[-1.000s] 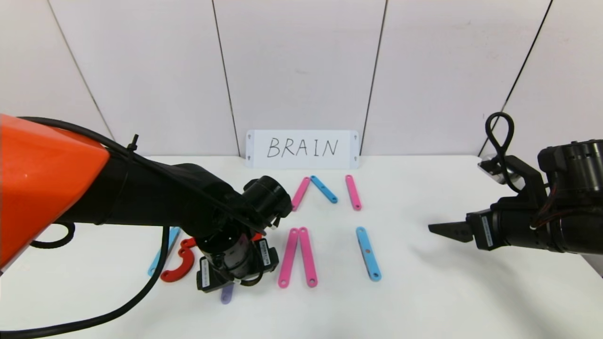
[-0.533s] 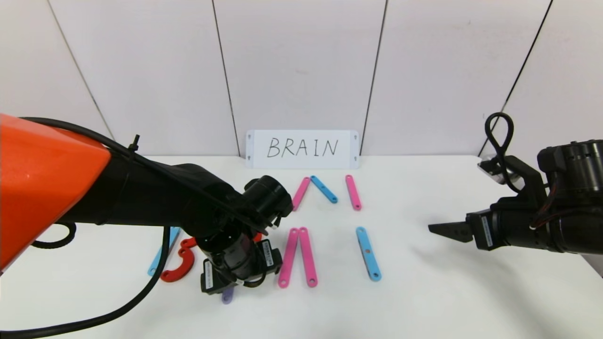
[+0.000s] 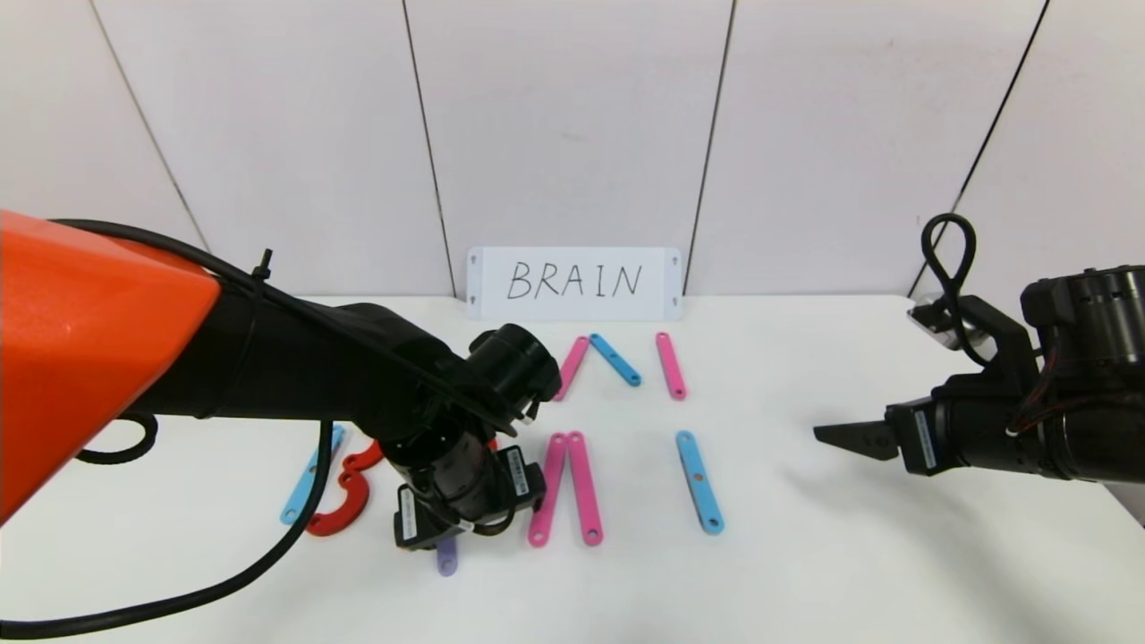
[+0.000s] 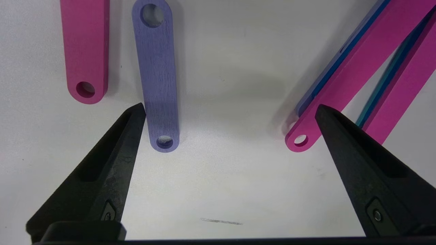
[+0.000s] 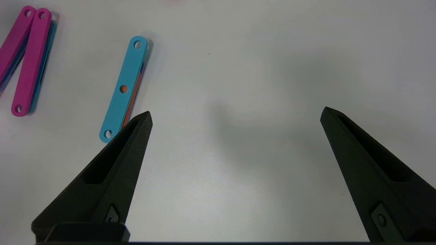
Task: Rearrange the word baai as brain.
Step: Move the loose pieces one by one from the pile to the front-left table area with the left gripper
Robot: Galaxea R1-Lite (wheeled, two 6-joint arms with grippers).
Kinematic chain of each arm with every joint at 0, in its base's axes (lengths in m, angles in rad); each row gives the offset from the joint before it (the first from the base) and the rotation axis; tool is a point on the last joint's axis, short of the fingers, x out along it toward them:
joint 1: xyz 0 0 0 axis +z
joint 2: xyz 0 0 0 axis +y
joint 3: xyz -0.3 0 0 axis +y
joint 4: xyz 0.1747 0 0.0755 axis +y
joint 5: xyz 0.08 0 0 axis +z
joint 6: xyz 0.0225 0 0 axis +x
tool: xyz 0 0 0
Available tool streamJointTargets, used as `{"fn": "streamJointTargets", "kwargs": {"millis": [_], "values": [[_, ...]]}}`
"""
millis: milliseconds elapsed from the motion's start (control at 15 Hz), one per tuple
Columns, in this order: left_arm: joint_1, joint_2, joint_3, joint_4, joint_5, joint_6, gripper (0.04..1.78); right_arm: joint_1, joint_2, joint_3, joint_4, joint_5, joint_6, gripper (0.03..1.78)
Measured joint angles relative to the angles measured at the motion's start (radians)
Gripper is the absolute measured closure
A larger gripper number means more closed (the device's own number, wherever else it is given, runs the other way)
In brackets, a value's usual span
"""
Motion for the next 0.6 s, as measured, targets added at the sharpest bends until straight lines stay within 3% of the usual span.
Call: {"fn": "streamJointTargets", "kwargs": {"millis": [600], "values": [[0.017, 0.009, 0.003, -0.001, 0.007, 0.001, 0.08, 0.0, 0.0, 0.0, 0.0, 0.0, 0.0, 0.08]]}}
